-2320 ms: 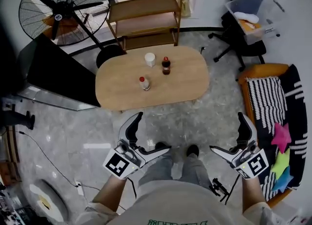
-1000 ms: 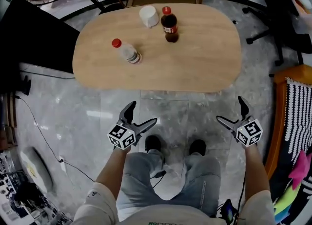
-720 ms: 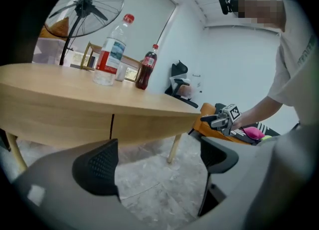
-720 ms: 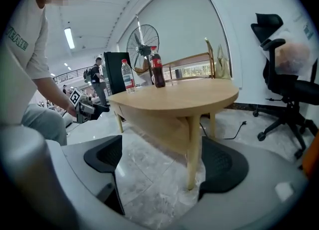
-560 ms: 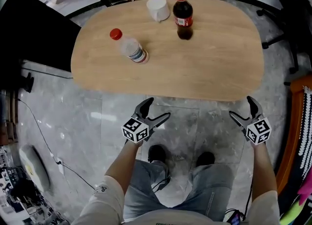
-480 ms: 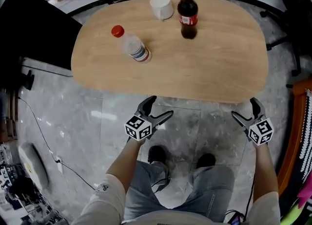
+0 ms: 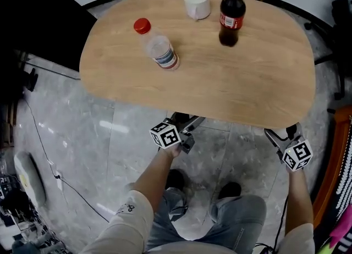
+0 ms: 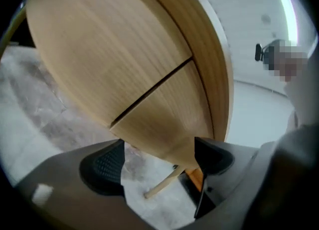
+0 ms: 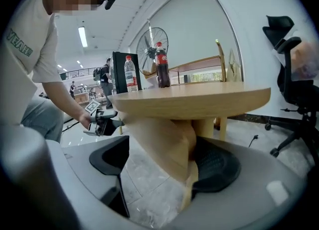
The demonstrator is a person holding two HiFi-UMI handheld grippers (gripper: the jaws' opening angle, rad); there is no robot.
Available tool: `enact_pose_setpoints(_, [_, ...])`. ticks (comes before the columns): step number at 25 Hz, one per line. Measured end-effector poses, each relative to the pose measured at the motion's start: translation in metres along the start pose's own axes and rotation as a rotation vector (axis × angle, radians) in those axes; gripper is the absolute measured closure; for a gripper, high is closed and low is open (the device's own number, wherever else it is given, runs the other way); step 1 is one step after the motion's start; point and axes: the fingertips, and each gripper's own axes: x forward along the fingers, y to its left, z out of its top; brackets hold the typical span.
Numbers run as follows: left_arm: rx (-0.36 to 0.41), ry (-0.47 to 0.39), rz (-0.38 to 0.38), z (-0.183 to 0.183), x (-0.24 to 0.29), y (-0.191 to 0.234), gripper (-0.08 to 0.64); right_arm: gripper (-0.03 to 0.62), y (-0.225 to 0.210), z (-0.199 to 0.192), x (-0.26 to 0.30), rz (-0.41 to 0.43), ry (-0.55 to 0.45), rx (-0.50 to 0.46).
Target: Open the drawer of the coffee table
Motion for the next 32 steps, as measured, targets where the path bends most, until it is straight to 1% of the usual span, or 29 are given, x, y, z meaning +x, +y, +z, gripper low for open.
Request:
enact_pose_setpoints(1, [-0.038,-0.033,-0.028,0.003,0.003,-0.001,0.121,0.190,0.002,0.002,0.002,0.006,0.001,-0.008])
enact_pose_setpoints(3, [-0.091,-0.082,-0.068,0.007,0.008,-0.002,0.137,0.195,0.001,0.004,0.004,0.007,-0.005,-0.005])
enact_pose_setpoints(7, [-0.169,-0.134,-0.138,0.009,0.009,-0.005,0.177,0.216,-0.001,0.010,0.005,0.006,-0.013,0.002])
enact_pose_setpoints(9, [-0.207,-0.174,-0.181,0.009,0.007,-0.003,0.197,0.236,-0.003,0.010,0.005,0.001,-0.013,-0.002])
enact_pose_setpoints(10, [-0.218,-0.186,-0.199,0.008,0.005,-0.001,0.214,0.257,-0.005,0.010,0.005,-0.004,-0.010,-0.006])
enact_pose_setpoints(12, [-0.225,-0.197,-0.224,0.008,0.005,0.001,0.237,0.309,-0.009,0.010,0.004,-0.018,-0.005,-0.014])
enact_pose_setpoints(13, [-0.228,-0.202,-0.234,0.008,0.005,0.001,0.251,0.325,-0.011,0.010,0.004,-0.021,-0.004,-0.016])
enact_pose_setpoints(19, [-0.257,-0.227,-0.258,0.006,0.004,0.002,0.281,0.337,-0.011,0.008,0.003,-0.035,0.002,-0.043])
enact_pose_setpoints(22, [-0.252,-0.215,-0.264,0.005,0.003,0.002,0.289,0.339,-0.009,0.009,0.001,-0.036,0.004,-0.047])
enact_pose_setpoints(26, [-0.245,-0.190,-0.286,-0.001,-0.007,-0.002,0.312,0.347,0.000,0.007,-0.006,-0.018,0.009,-0.055])
enact_pose_setpoints(32, [-0.249,-0.172,-0.288,-0.017,-0.027,-0.008,0.314,0.348,0.019,-0.006,-0.020,-0.015,0.025,-0.053])
